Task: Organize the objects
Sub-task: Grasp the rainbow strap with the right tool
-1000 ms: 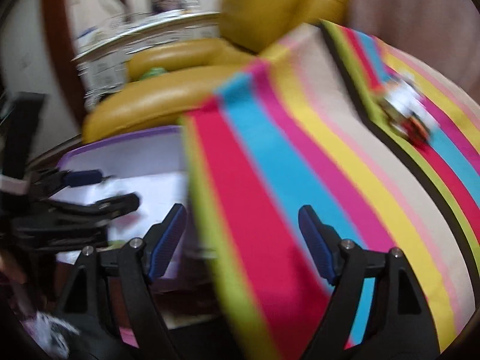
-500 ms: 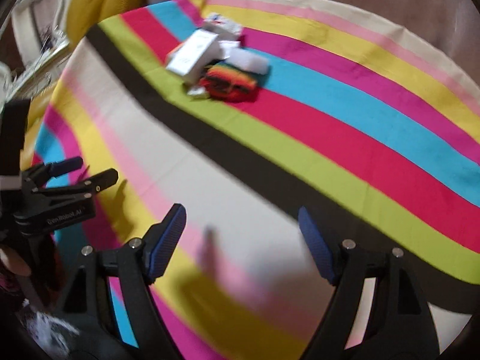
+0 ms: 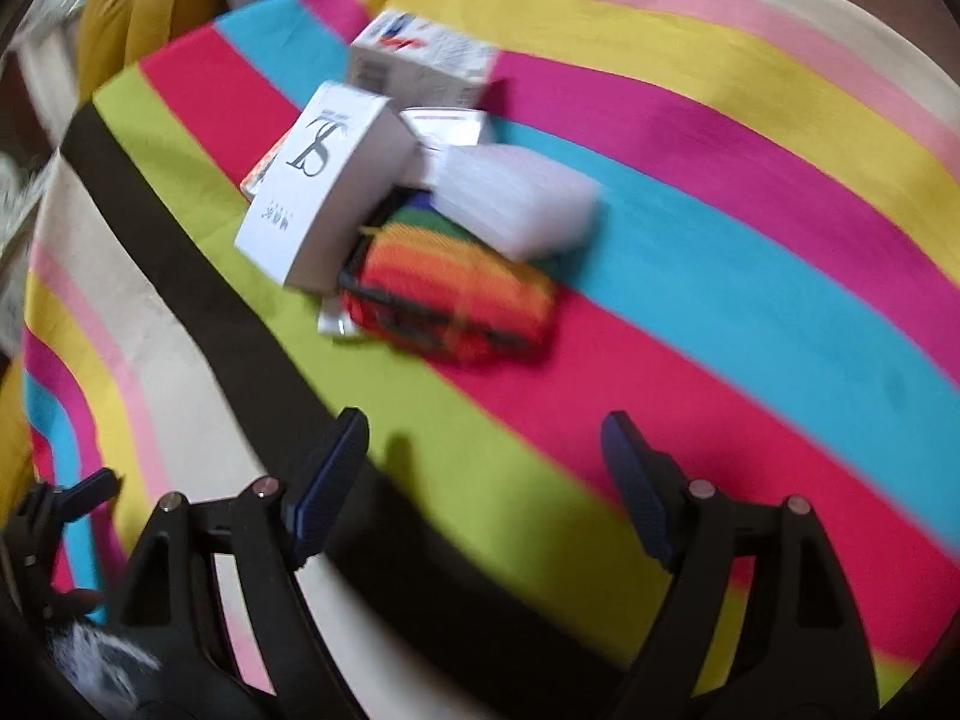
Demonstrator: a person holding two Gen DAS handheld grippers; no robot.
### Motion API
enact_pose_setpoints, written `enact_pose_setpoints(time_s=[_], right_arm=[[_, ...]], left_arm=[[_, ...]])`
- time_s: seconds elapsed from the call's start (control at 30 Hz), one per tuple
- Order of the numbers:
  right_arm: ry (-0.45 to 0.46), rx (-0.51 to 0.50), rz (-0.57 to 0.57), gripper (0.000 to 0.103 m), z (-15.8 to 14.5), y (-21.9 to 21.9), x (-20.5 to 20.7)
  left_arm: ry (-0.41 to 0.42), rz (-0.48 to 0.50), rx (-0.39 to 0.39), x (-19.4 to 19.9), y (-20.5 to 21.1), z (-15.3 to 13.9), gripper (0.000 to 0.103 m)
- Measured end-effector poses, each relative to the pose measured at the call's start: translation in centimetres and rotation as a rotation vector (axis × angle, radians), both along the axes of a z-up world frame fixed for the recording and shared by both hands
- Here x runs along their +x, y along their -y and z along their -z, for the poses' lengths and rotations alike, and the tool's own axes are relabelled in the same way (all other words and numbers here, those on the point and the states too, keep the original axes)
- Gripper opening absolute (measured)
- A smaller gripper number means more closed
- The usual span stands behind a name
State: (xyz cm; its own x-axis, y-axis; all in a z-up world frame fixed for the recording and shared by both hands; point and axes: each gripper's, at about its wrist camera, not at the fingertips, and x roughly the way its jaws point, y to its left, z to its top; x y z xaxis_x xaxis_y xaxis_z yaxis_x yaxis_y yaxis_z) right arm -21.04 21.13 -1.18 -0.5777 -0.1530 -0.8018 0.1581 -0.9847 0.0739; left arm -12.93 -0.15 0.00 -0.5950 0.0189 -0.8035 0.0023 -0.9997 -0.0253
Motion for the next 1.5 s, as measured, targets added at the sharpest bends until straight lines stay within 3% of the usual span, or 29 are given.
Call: enact_pose_setpoints(time_s=[0.17, 0.3, 0.43, 0.57, 0.67, 0.77, 0.87, 0.93, 1.03, 1.17, 1.27, 1.33, 1.37, 1.5], right_arm=[[-0.034, 0.149, -0.253, 0.09, 0.6, 2.3, -3.6], [-0.043, 0.174, -0.385, 0.095, 0.5, 2.2, -5.4], [-0.03, 0.171, -0.436, 0.097, 0.4, 2.8, -5.9], [-0.026, 0.176, -0.48, 0.093, 0.0, 3.5, -2.5], [0.015, 0.257, -0.403, 0.094, -0.4, 3.0, 2.5], [0.127, 0.214, -0.294, 0.097, -0.5, 1.4, 7.7], [0.167, 0.128, -0.342, 0.097, -0.6, 0.4, 11.4], [0.115, 0.136, -0.401, 0.097, -1.3, -0.1, 12.8], [0.017, 0.185, -0.442, 0.098, -1.9, -1.3, 12.4], [0.09, 0.097, -0.496, 0.1, -0.1, -3.0, 8.2], [0.037, 0.103, -0.528, 0.1, 0.1, -2.4, 8.7], [0.007, 0.09, -0.493, 0.091, -0.1, -2.2, 9.4], [-0.003, 0.081, -0.475, 0.07, -0.6, -1.9, 10.1], [0.002, 0.112, -0.293, 0.066, -0.9, -2.5, 13.0]], left_arm=[[-0.009, -0.008, 0.022, 0.0, 0.3, 0.0, 0.103], [-0.01, -0.012, 0.026, -0.2, 0.3, 0.1, 0.103], [-0.012, -0.016, 0.033, -0.2, 0.3, 0.1, 0.103], [-0.011, -0.018, 0.029, -0.4, 0.0, 0.1, 0.103], [-0.011, -0.02, 0.029, -0.5, 0.0, 0.1, 0.103], [-0.01, -0.021, 0.025, -0.1, 0.4, 0.0, 0.103], [-0.009, -0.022, 0.022, -0.3, 0.3, 0.0, 0.103], [-0.008, -0.027, 0.02, -0.4, 0.3, 0.0, 0.103], [-0.005, -0.028, 0.012, -0.1, 0.1, 0.0, 0.103], [-0.001, -0.031, 0.007, -0.3, 0.0, 0.0, 0.103], [0.003, -0.031, -0.001, -0.3, -0.1, 0.0, 0.103], [0.004, -0.031, -0.003, -0.4, -0.2, 0.0, 0.103], [0.005, -0.031, -0.005, -0.4, -0.2, 0.0, 0.103], [0.008, -0.036, -0.009, -0.6, -0.3, 0.0, 0.103]])
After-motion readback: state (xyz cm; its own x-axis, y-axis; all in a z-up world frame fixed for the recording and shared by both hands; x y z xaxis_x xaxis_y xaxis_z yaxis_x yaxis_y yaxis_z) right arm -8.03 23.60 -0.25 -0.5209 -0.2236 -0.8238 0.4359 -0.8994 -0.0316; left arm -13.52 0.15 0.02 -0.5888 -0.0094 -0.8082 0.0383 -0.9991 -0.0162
